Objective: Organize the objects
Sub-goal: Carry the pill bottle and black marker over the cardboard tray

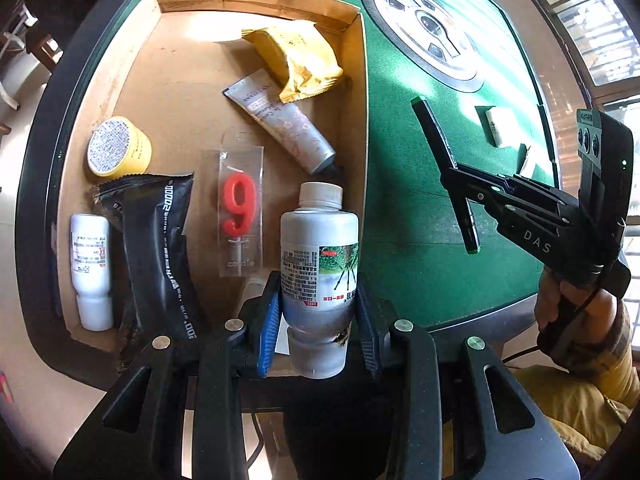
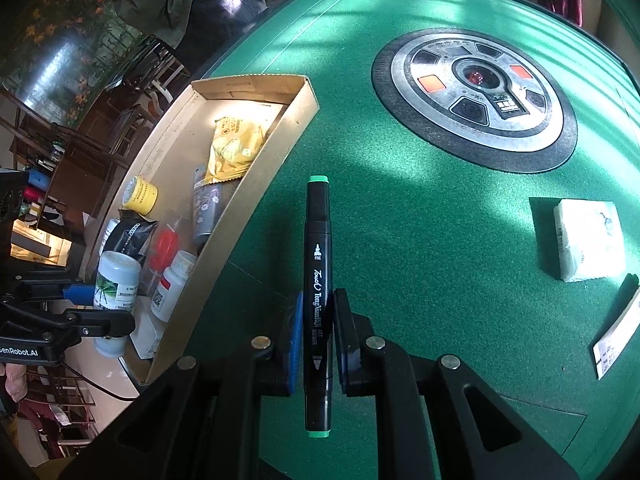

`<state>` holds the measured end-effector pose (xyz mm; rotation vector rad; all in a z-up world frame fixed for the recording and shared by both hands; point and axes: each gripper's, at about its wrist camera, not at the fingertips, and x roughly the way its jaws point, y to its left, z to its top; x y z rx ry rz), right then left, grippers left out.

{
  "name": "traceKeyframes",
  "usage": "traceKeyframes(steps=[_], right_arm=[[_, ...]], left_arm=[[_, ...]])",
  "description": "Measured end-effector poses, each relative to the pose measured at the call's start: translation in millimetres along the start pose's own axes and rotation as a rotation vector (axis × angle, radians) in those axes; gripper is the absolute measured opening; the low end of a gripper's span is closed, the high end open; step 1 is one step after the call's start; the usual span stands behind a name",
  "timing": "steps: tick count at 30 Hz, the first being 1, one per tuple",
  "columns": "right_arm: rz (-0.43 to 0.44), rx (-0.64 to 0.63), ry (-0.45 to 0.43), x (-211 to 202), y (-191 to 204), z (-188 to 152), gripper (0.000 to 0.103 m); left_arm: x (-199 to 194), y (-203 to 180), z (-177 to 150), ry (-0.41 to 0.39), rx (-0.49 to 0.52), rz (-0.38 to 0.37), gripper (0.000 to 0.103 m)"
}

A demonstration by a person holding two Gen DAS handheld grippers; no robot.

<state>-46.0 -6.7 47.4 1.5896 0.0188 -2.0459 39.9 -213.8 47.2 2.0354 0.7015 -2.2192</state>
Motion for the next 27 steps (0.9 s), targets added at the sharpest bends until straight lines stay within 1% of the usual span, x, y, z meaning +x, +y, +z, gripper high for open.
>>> traceKeyframes(steps=[6, 9, 19, 27], right_arm=[[0.012, -0.015, 0.005, 3.8, 9.6, 3.6, 0.013], [0.016, -0.022, 0.007, 5.6, 14.1, 5.5, 0.013], [0.032, -0.042, 0.003, 6.1, 29.6, 13.7, 0.013], [0.041, -0.072, -0.009, 6.1, 49.3, 25.1, 0.013]], left_arm=[[-10.7, 25.7, 4.9, -0.014, -0.037, 0.018, 0.034], [-13.2, 32.6, 9.8, -0.019, -0.048, 0.026, 0.034], [-9.1, 43.8, 30.2, -0.007, -0.046, 0.05, 0.034], [-15.2, 50.6, 55.9, -0.029, -0.028, 0.081, 0.034]])
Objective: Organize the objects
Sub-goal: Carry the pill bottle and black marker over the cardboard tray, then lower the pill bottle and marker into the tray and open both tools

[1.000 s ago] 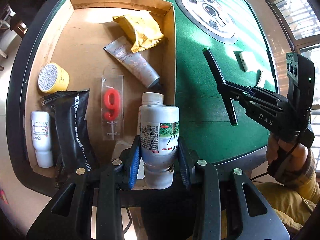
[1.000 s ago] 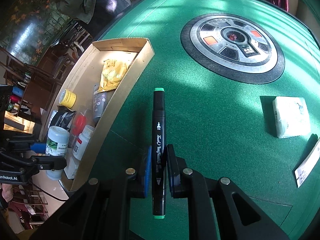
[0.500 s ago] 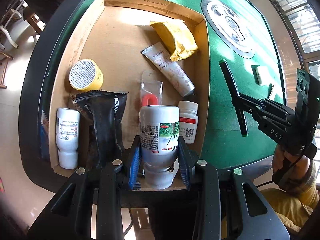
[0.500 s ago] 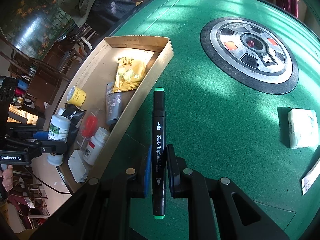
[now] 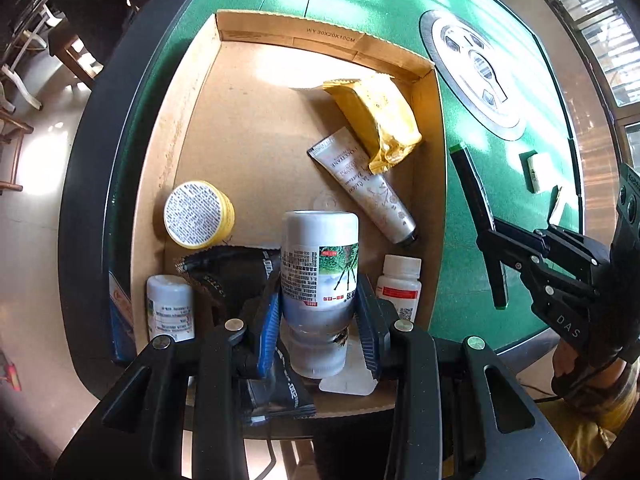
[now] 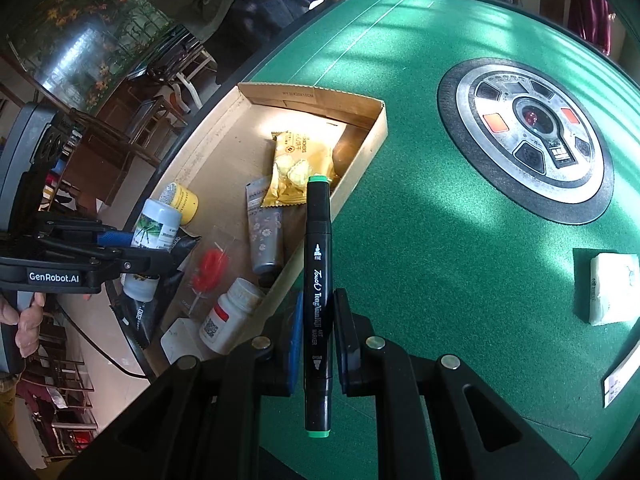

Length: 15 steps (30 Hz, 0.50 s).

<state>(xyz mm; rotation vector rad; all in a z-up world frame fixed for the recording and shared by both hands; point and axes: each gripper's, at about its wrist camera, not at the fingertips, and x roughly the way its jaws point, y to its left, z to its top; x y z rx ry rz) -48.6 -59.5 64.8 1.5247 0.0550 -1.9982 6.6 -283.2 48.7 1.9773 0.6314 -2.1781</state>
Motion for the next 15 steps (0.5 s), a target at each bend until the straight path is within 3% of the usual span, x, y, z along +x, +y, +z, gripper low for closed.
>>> traceKeyframes(steps=[15], right_arm=[[0.02, -0.041, 0.01, 20.7, 35.2, 32.8, 0.013]], left_arm=[[10.1, 17.1, 48.8, -0.008, -0.031, 0.001, 0.034]])
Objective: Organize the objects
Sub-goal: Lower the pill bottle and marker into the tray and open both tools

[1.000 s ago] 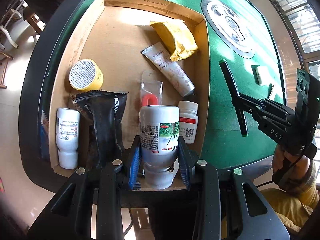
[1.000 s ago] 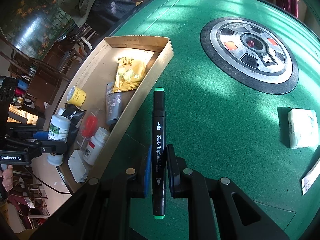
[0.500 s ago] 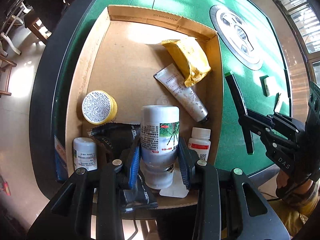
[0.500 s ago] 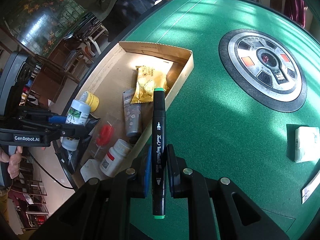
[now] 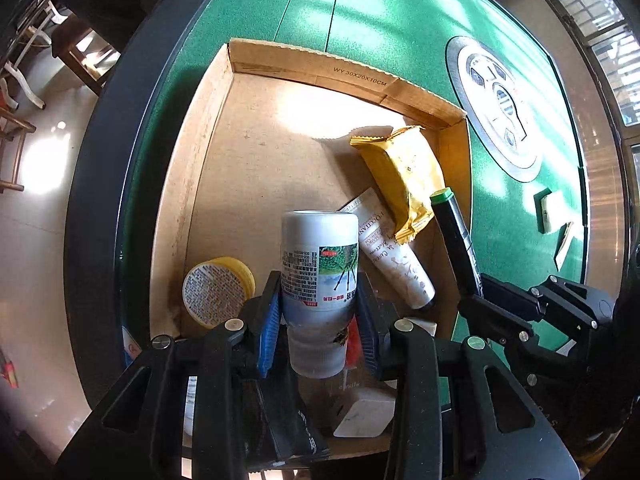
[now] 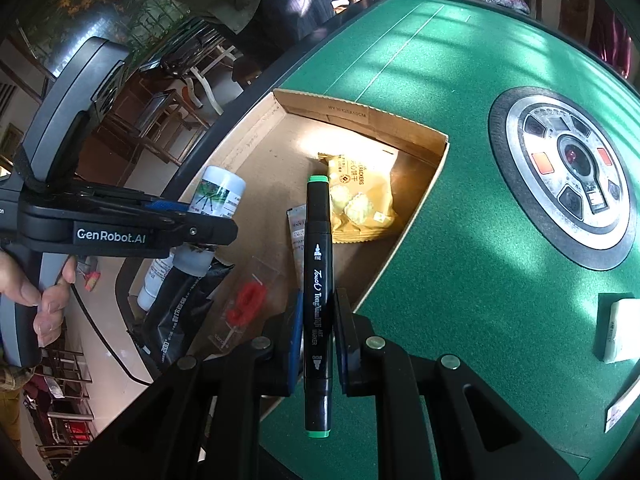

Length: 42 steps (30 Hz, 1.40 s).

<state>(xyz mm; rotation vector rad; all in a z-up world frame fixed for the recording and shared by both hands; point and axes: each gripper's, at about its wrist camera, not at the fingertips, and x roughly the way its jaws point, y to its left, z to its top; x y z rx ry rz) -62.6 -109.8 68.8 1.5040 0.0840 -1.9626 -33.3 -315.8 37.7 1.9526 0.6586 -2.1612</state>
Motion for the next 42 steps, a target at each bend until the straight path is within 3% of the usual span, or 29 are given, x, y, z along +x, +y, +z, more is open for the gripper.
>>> traceKeyframes(steps=[24, 42], right_arm=[[0.036, 0.051, 0.056, 47.0, 12.4, 39.5, 0.013], [0.021, 0.051, 0.079, 64.0, 18.2, 41.4, 0.013]], left_arm=[[22.0, 12.1, 24.0, 0.048, -0.015, -0.006, 0.034], [27.8, 21.1, 25.8, 0.063, -0.004, -0.003, 0.034]])
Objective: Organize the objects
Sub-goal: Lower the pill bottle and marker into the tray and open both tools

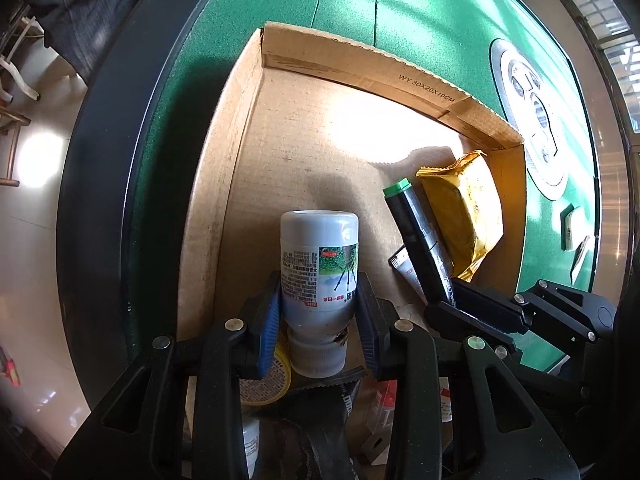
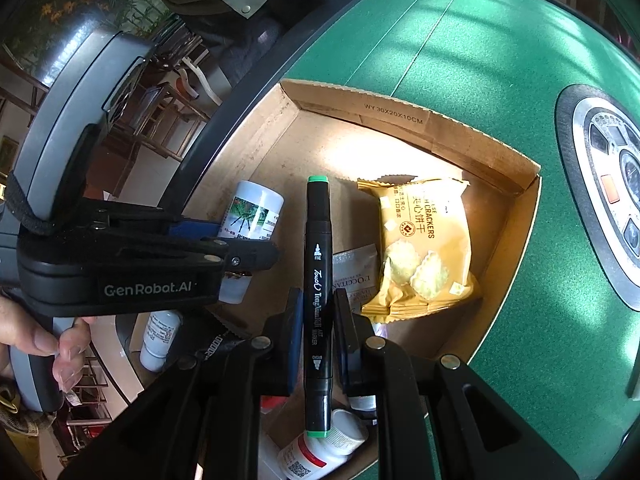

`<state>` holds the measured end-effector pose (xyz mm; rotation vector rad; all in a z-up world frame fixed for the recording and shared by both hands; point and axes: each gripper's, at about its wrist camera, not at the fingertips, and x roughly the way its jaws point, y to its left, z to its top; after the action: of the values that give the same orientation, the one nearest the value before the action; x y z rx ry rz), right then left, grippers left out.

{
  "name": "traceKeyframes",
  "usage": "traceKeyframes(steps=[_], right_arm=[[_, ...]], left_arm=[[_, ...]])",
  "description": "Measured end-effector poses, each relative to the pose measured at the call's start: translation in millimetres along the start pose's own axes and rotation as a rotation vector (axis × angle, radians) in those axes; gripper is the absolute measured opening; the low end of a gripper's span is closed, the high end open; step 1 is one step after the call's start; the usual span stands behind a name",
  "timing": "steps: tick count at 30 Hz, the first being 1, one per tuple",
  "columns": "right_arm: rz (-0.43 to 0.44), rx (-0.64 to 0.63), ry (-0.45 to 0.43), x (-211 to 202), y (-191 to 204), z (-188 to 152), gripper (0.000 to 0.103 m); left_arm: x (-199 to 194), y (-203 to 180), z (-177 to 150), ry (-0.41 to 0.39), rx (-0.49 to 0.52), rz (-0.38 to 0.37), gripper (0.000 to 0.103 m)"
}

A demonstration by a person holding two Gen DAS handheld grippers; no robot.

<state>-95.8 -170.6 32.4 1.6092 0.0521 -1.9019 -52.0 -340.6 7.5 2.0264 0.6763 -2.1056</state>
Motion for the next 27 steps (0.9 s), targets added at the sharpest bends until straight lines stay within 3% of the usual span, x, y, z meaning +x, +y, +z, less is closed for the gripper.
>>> traceKeyframes(steps=[27], right_arm=[[0.005, 0.01, -0.024, -1.4, -4.4, -0.5, 0.014]], left_arm=[[5.5, 9.1, 3.6, 0.007, -0.004, 0.008, 0.034]])
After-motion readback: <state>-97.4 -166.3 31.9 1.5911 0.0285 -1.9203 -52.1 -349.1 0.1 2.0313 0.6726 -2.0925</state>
